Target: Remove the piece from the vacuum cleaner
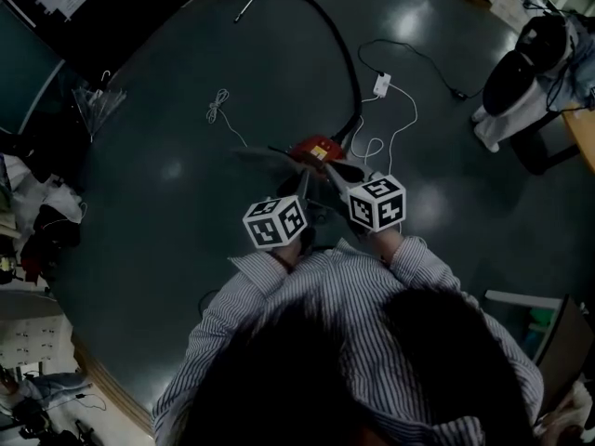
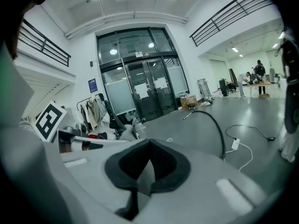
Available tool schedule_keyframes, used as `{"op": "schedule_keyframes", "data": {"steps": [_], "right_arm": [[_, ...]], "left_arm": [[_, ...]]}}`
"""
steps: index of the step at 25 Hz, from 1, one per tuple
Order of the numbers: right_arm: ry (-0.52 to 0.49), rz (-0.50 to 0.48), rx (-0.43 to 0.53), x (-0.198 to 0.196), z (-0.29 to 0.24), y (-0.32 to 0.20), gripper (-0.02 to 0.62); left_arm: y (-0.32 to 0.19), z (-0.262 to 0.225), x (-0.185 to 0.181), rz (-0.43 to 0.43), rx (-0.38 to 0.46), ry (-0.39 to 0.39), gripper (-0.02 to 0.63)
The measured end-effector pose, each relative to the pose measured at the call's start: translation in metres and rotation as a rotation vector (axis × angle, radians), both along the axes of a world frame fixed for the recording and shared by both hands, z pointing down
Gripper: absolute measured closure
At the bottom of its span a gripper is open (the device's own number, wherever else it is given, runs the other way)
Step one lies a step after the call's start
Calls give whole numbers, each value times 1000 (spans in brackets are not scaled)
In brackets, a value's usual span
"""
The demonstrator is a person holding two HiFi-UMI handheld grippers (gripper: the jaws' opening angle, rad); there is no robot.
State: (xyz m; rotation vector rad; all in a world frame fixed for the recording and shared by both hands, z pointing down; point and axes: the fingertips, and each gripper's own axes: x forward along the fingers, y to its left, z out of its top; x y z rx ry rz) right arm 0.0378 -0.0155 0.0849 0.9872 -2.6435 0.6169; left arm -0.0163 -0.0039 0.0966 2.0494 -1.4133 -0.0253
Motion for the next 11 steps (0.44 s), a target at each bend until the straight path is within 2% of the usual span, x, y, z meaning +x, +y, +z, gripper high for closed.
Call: {"op": "schedule_keyframes", "data": {"steps": [11], "right_arm": [[10,9,3,-2,-3,-5,594]], "left_arm": [[-4,-5,-2,7,10,-1,583]]}}
